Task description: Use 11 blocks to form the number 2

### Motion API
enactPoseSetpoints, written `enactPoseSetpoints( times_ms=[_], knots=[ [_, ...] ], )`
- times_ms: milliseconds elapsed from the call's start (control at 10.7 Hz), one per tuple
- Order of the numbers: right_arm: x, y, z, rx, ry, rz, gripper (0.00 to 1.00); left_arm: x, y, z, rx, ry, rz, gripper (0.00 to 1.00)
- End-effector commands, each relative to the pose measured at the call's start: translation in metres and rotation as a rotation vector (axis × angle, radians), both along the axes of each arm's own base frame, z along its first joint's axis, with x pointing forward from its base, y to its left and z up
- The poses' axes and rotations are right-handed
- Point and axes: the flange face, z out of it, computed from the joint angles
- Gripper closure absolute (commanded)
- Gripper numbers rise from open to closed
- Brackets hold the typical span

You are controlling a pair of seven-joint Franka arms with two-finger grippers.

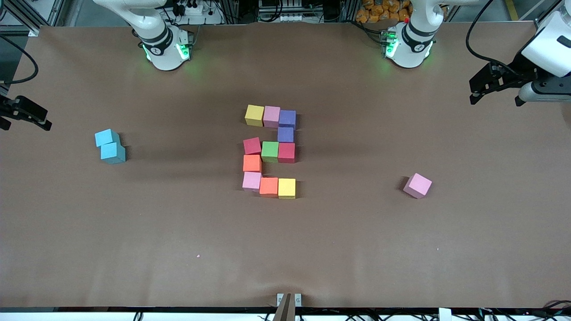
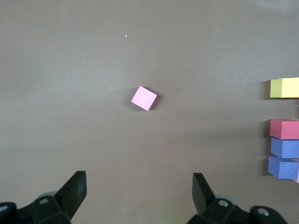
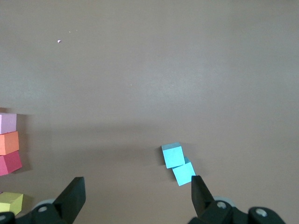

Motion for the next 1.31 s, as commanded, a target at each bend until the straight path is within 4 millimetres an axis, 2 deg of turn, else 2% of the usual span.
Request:
enactPoseSetpoints(
  times_ms=[0, 561, 747, 1215],
  knots=[
    [-0.004, 0.003, 0.008, -0.01, -0.003, -0.009, 0.0, 0.003, 0.002, -0.003, -0.018, 0.015, -0.013, 0.0],
    [-0.003, 0.004, 0.007, -0.01, -0.005, -0.005, 0.0, 0.005, -0.003, -0.006, -0.037, 0.024, -0.017, 0.0],
    [-0.004, 0.003, 0.007, -0.01, -0.005, -0.007, 0.0, 0.008, -0.008, -0.014, -0.035, 0.037, -0.023, 0.0],
    [-0.003, 0.005, 0.008, -0.012, -0.012, -0.004, 0.0, 0.007, -0.002, -0.011, -0.046, 0.034, -0.015, 0.0]
  ],
)
